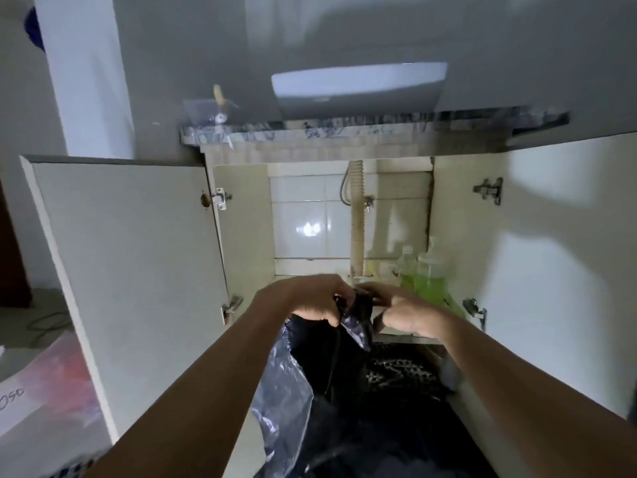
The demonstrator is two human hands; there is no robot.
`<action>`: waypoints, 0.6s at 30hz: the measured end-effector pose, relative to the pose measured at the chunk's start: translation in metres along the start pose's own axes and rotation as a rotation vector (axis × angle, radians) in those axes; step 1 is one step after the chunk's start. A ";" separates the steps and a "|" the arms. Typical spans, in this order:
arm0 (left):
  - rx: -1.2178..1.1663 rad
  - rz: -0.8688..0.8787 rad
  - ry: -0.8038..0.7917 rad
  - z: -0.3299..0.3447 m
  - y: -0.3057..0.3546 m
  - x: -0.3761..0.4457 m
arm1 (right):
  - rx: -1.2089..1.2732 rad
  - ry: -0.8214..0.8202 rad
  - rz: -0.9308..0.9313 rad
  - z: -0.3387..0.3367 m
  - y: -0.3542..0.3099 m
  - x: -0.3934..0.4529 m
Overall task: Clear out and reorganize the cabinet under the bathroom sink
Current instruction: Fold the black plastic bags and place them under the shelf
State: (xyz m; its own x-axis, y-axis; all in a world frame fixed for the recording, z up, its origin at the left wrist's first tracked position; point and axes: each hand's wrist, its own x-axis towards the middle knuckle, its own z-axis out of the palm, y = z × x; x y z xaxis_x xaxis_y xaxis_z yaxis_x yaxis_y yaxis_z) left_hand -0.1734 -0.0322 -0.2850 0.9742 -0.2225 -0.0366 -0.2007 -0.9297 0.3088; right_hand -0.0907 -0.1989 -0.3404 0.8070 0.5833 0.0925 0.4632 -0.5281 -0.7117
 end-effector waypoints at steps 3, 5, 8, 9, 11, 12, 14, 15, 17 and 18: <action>0.021 -0.009 -0.020 0.018 0.001 0.013 | -0.118 -0.134 0.086 0.008 0.008 -0.006; 0.023 0.000 -0.032 0.020 0.001 0.017 | -0.159 -0.147 0.104 0.014 0.013 -0.005; 0.024 0.018 -0.020 0.017 -0.001 0.018 | -0.157 -0.177 0.130 0.014 0.020 -0.003; 0.020 0.027 -0.014 0.015 -0.002 0.017 | -0.151 -0.207 0.165 0.014 0.022 -0.002; 0.036 0.041 0.003 0.011 -0.004 0.014 | -0.129 -0.279 0.280 0.014 0.027 -0.004; 0.042 0.046 0.013 0.009 -0.004 0.013 | -0.134 -0.333 0.331 0.013 0.027 -0.006; 0.053 0.051 0.039 0.007 -0.007 0.010 | -0.129 -0.391 0.382 0.013 0.024 -0.009; 0.058 0.048 0.061 0.007 -0.010 0.010 | -0.127 -0.387 0.402 0.012 0.026 -0.008; 0.049 0.026 0.142 0.006 -0.017 0.010 | -0.147 -0.358 0.423 0.008 0.022 -0.014; 0.033 0.005 0.199 0.006 -0.022 0.009 | -0.150 -0.322 0.424 0.005 0.020 -0.016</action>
State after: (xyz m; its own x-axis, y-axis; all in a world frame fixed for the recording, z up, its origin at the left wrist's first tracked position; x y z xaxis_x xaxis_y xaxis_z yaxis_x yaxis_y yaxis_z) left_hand -0.1607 -0.0155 -0.2977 0.9737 -0.1673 0.1547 -0.2052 -0.9387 0.2768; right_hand -0.0960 -0.2154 -0.3592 0.7921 0.4474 -0.4152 0.1882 -0.8261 -0.5312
